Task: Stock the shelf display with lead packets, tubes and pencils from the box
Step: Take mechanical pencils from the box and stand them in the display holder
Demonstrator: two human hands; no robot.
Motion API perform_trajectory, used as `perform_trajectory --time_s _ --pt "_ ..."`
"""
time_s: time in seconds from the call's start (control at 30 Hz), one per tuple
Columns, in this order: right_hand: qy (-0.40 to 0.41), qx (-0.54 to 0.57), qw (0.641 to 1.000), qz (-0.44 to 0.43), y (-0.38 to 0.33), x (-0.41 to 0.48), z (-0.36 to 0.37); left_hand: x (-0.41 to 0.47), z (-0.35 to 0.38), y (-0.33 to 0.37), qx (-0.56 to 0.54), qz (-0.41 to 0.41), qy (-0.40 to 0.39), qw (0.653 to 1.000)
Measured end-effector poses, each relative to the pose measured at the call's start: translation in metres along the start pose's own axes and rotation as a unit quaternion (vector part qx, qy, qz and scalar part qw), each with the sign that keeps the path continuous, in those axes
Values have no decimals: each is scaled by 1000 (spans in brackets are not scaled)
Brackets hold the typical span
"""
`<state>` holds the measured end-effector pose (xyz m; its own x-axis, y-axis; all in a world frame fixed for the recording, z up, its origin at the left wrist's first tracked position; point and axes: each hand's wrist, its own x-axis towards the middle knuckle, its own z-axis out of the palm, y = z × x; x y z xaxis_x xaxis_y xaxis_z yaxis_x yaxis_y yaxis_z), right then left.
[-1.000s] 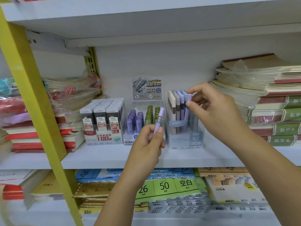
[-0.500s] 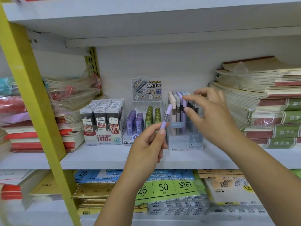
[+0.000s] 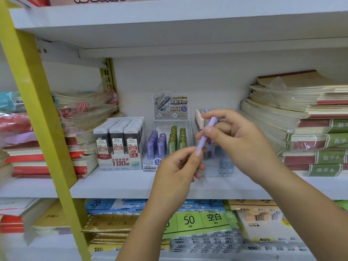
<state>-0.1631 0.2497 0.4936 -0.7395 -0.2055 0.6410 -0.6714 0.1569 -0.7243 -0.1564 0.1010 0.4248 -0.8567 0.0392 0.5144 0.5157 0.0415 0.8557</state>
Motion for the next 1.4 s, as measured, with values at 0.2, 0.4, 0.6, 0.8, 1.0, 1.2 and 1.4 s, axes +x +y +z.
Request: perform_trajectory --time_s 0.2,0.4,0.6,0.8,1.0,1.2,1.4 --pt "167 -34 975 -145 -3 5 -22 0 -2 -8 250 92 71 961" --pt "168 -199 949 -178 12 7 -30 2 1 -18 411 128 13 902" --pt "130 -265 944 -150 24 9 -29 3 2 -29 450 130 -8 883" --pt "113 -241 958 -105 27 9 -32 3 0 -32 439 129 -14 889" --pt "106 -216 968 -65 27 13 -30 1 0 -31 413 127 -31 901" --pt "90 -312 942 -89 32 13 -24 -1 -2 -32 396 131 -38 908" --pt "91 -421 898 -85 35 15 -25 0 -5 -31 386 121 -48 913"
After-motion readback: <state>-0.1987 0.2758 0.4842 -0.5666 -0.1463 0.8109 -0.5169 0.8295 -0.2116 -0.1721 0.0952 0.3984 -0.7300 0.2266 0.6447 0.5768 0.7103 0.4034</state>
